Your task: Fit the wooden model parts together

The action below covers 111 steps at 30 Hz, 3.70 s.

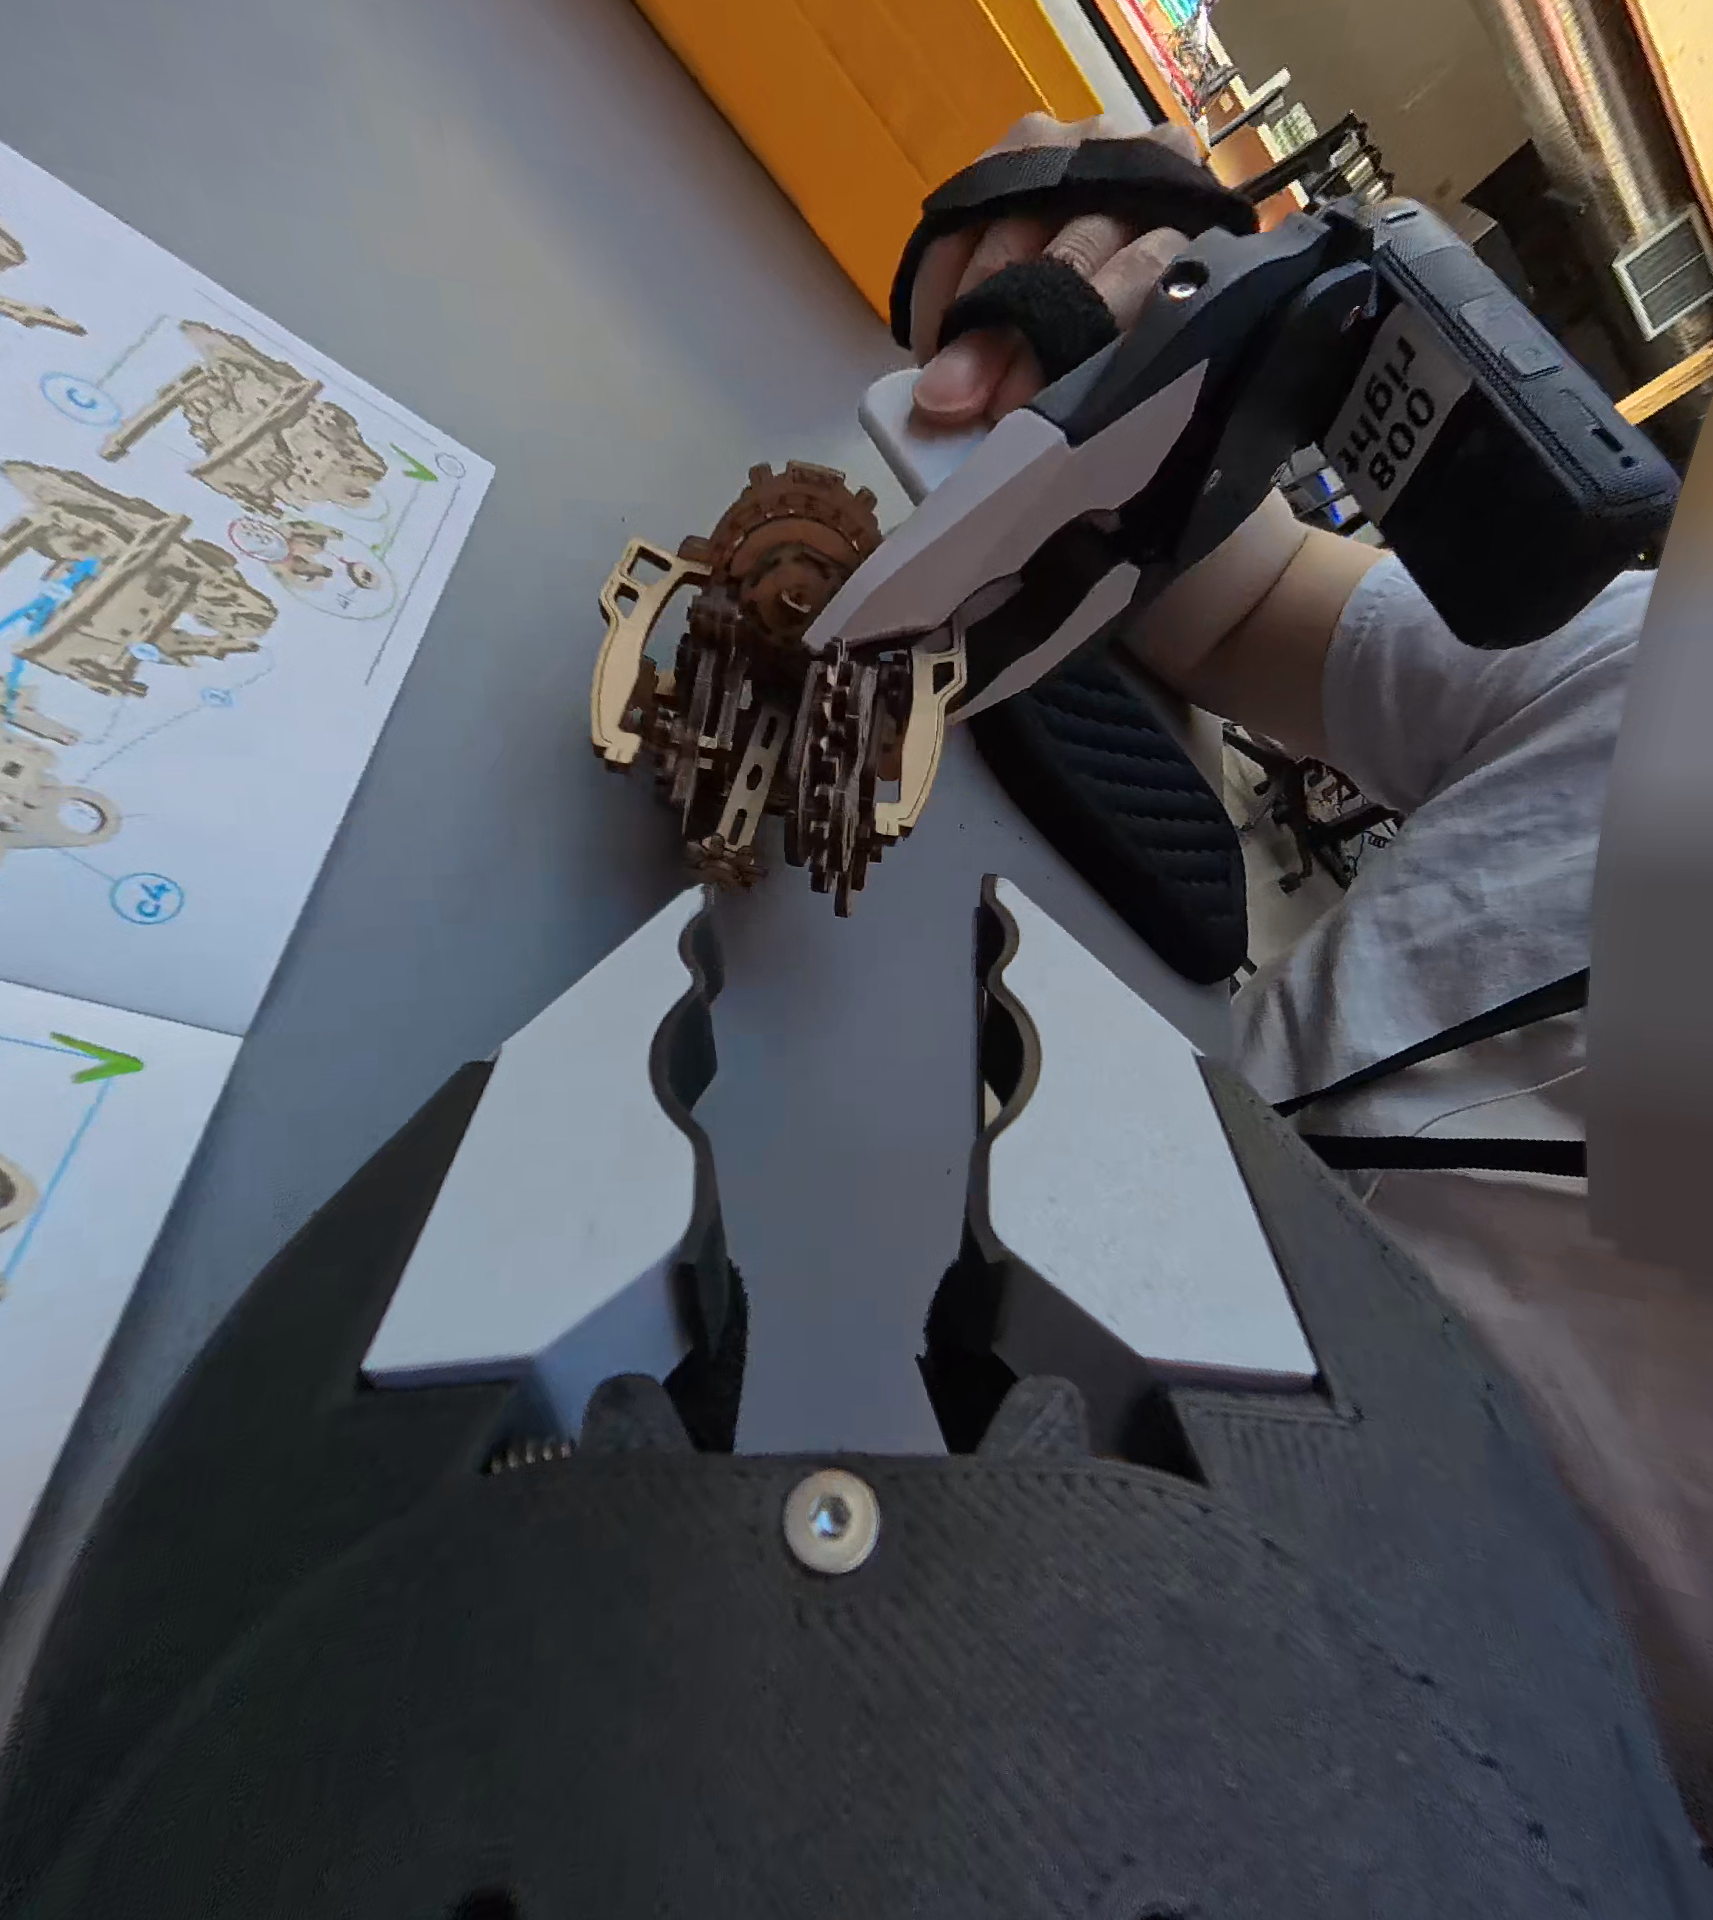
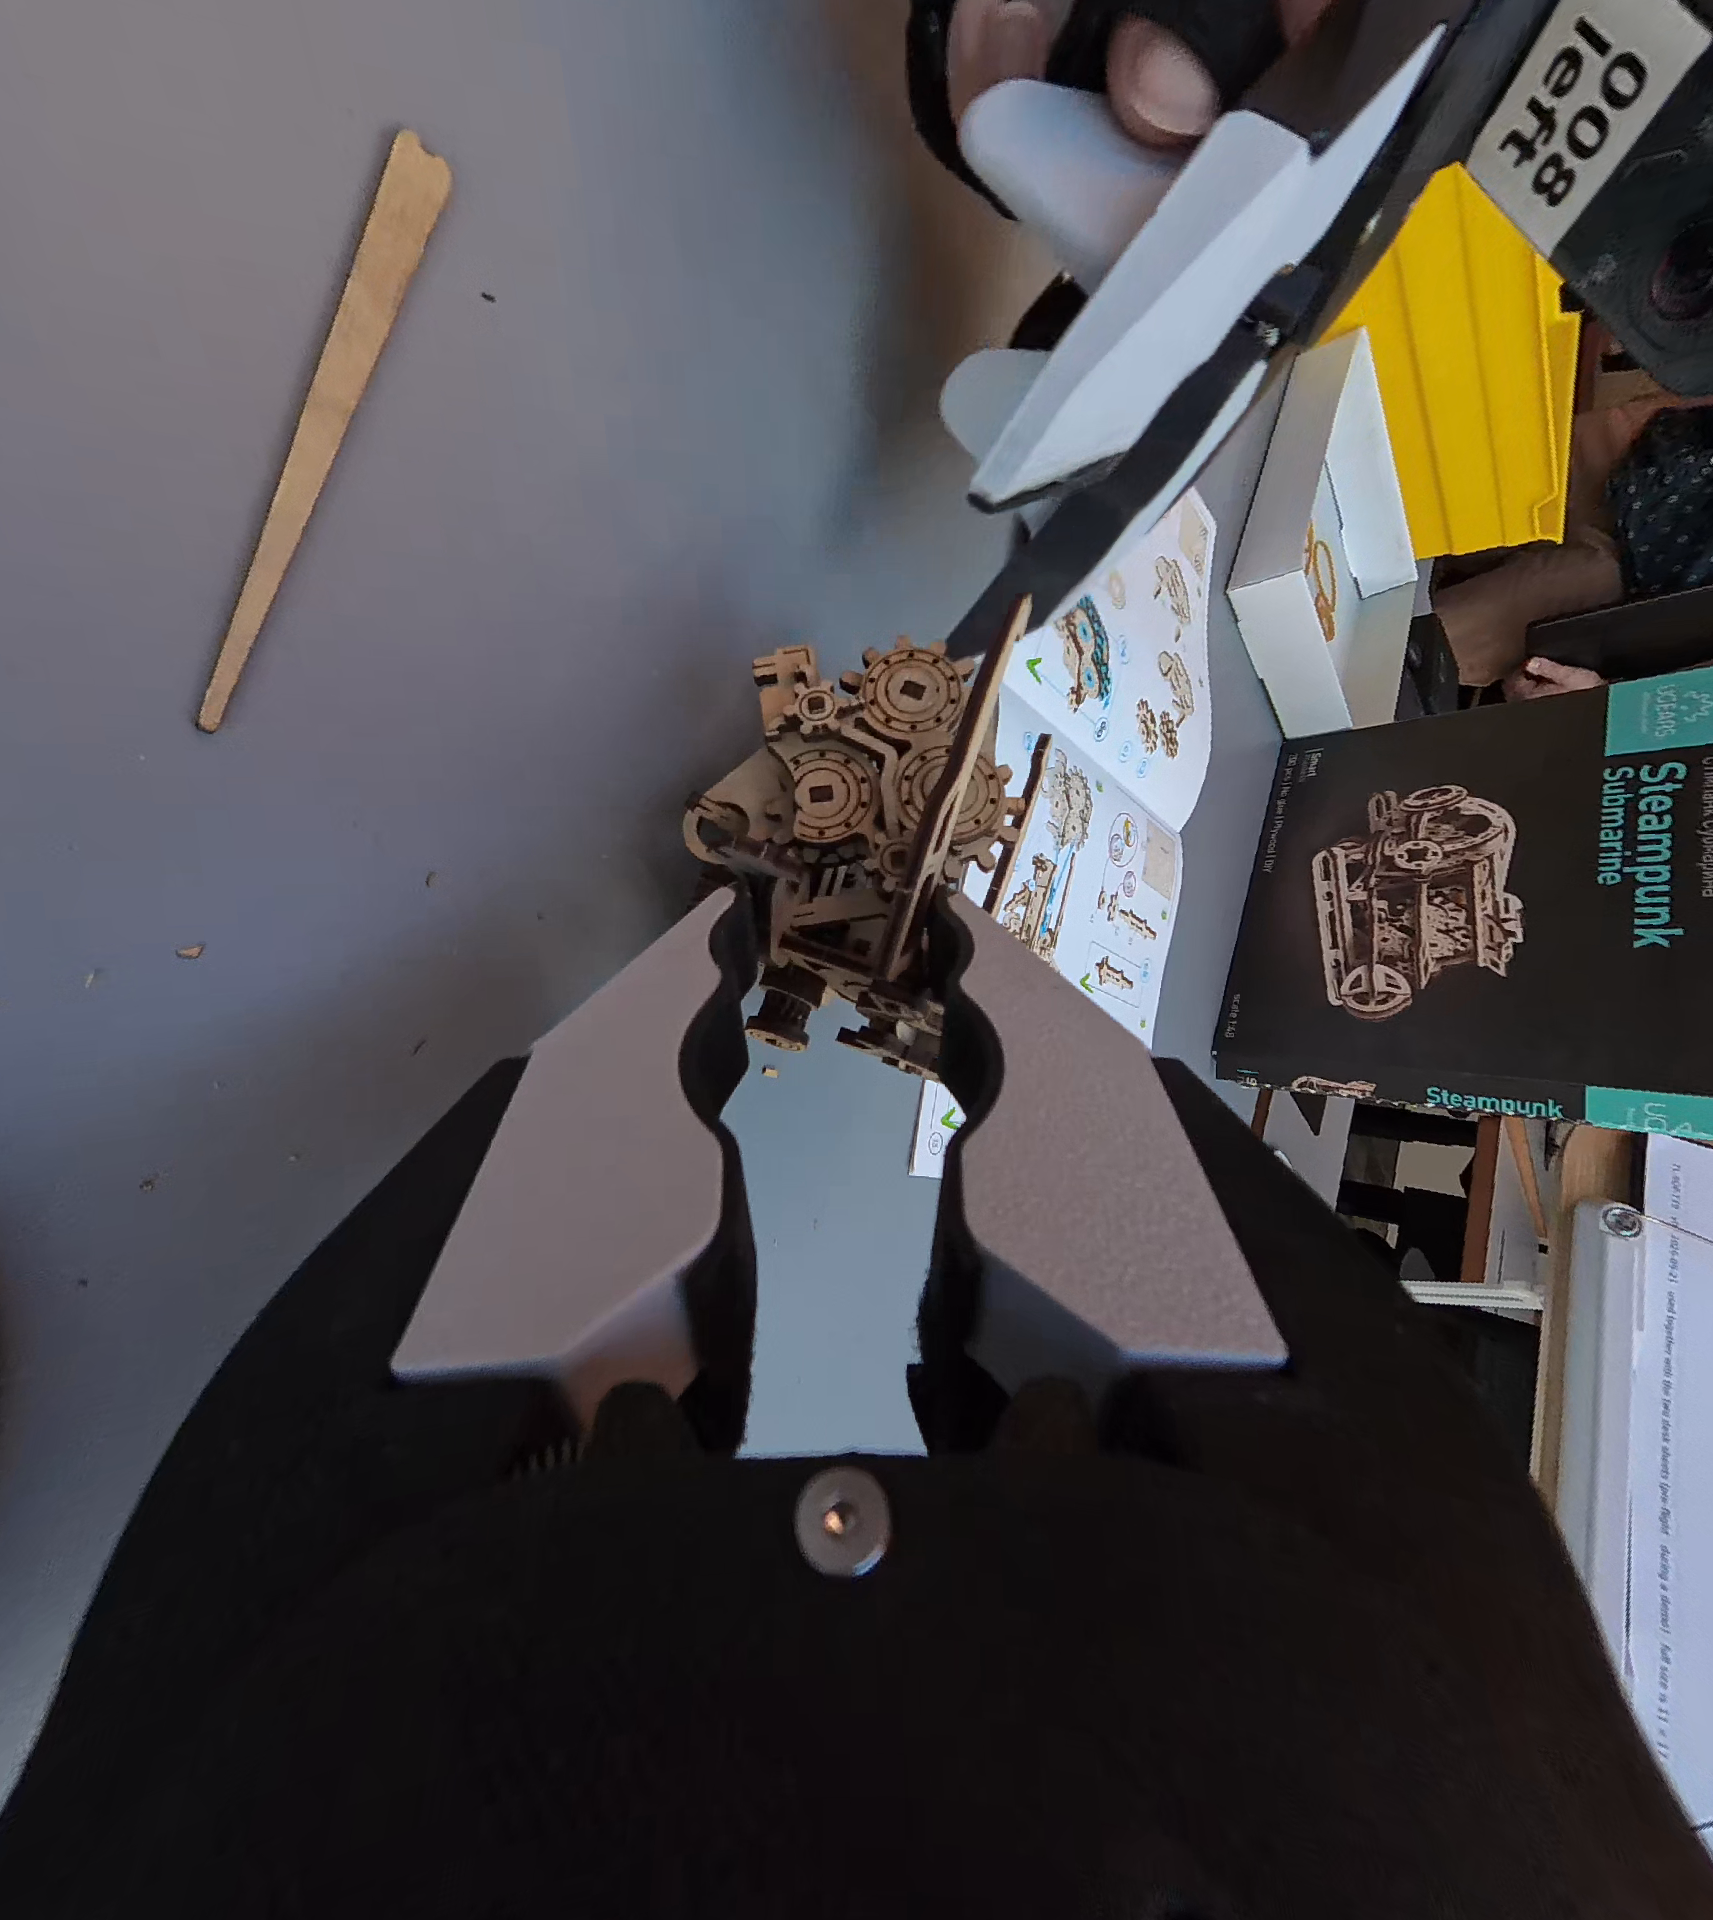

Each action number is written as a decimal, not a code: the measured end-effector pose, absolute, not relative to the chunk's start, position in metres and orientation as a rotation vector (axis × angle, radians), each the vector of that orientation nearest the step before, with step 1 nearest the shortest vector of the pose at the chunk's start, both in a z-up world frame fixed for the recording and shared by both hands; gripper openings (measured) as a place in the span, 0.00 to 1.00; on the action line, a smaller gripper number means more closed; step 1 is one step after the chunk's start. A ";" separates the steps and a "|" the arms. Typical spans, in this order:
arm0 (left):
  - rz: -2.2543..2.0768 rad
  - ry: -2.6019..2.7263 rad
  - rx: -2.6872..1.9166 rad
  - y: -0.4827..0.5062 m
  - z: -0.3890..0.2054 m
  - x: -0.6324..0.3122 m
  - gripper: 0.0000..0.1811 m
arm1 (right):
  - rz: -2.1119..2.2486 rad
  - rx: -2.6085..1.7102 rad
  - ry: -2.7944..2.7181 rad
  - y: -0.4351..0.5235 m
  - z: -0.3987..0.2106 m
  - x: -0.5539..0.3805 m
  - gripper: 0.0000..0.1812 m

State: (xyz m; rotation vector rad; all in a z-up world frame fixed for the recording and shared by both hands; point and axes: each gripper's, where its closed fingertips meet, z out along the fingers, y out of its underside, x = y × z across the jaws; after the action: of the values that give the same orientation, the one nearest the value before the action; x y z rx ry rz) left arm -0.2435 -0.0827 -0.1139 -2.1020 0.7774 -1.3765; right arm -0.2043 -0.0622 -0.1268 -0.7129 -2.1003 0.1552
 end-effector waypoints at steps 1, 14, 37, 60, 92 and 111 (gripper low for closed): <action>-1.352 0.774 -2.113 -0.085 -0.119 -0.238 0.27 | 0.152 -0.714 -2.098 -0.062 -0.127 -0.205 0.17; -1.332 0.606 -2.166 -0.075 -0.137 -0.227 0.27 | 0.192 -0.791 -2.038 -0.058 -0.125 -0.211 0.17; -1.139 0.584 -2.074 -0.057 -0.128 -0.236 0.21 | 0.295 -0.984 -1.974 -0.047 -0.124 -0.222 0.21; -1.122 0.576 -2.098 -0.057 -0.132 -0.238 0.21 | 0.340 -0.896 -1.888 -0.056 -0.092 -0.207 0.00; -1.086 0.557 -2.125 -0.053 -0.133 -0.239 0.18 | 0.364 -1.068 -1.629 -0.036 -0.091 -0.216 0.01; -1.114 0.519 -2.122 -0.050 -0.130 -0.239 0.19 | 0.257 -0.948 -1.724 -0.040 -0.094 -0.216 0.01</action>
State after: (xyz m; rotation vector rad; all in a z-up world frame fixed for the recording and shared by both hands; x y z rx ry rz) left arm -0.2391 -0.0495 -0.1297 -2.1217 0.5190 -1.1143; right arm -0.2161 -0.0398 -0.0941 -0.9476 -1.7236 0.2568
